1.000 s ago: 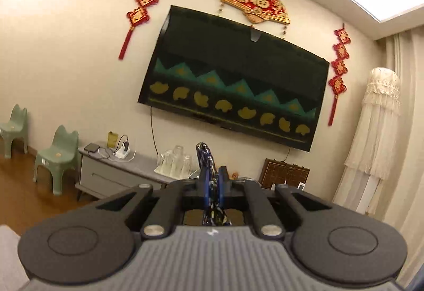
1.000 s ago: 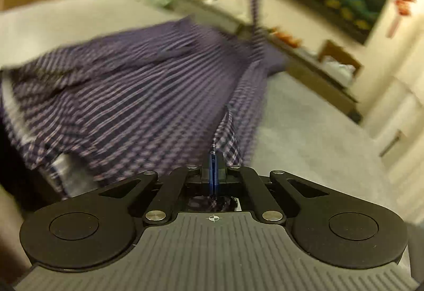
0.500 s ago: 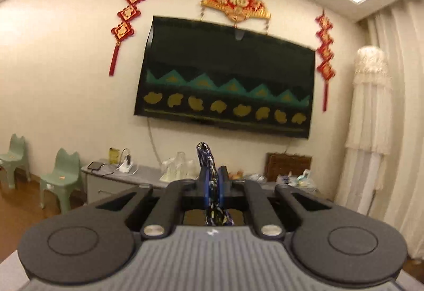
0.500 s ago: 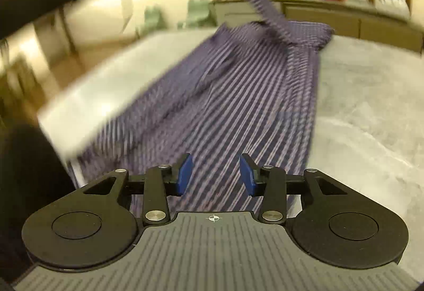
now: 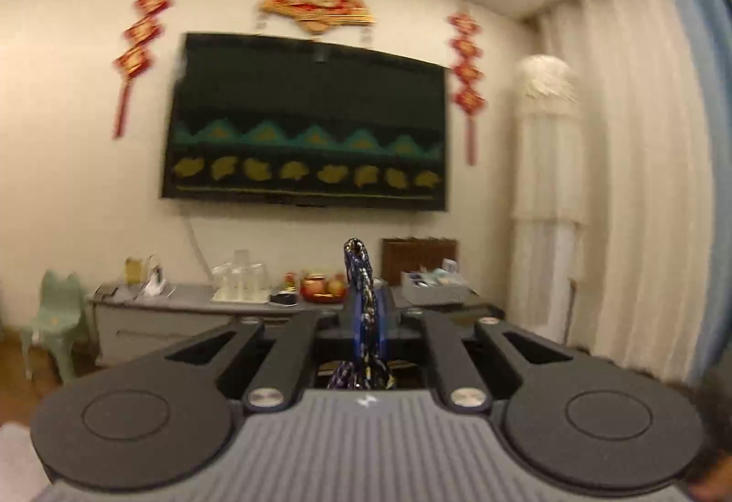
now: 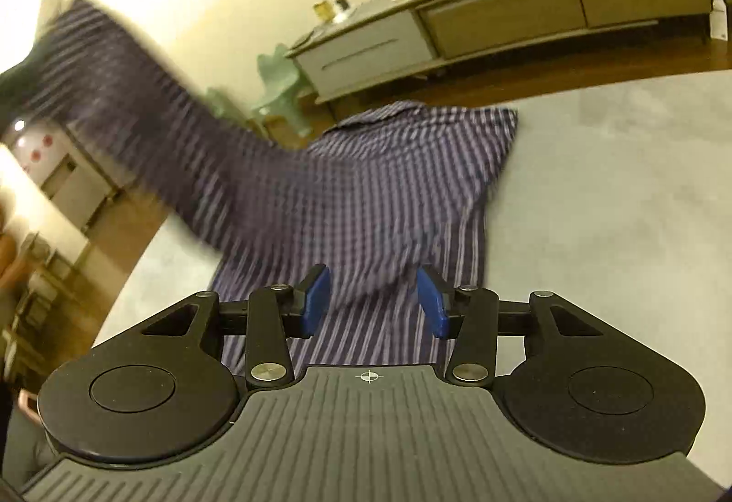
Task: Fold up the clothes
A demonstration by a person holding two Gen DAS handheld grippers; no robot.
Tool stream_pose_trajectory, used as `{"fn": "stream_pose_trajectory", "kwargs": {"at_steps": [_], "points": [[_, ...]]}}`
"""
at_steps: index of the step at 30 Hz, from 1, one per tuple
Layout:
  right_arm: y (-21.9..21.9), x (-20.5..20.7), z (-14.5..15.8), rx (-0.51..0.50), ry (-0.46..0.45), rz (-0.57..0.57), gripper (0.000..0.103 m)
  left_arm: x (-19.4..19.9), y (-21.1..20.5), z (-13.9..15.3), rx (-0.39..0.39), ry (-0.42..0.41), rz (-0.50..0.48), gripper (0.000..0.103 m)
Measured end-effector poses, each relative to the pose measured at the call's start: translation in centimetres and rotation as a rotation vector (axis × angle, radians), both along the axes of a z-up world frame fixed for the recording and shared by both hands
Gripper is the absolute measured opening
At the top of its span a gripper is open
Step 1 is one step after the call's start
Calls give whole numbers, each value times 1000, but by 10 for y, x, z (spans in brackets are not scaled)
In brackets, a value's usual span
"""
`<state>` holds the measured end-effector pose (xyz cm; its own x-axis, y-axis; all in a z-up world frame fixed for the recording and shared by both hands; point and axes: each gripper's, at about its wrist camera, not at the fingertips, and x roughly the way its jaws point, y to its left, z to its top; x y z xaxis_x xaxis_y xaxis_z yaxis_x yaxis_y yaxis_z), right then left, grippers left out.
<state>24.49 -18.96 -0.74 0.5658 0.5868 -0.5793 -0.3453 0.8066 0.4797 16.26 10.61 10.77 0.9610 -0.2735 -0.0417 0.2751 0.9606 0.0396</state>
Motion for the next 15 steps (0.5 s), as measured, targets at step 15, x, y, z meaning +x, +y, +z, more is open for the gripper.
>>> {"fn": "stream_pose_trajectory", "kwargs": {"at_steps": [15], "points": [[-20, 139, -107, 395, 325, -120, 53, -143, -114, -138, 492, 61, -667, 7]]}}
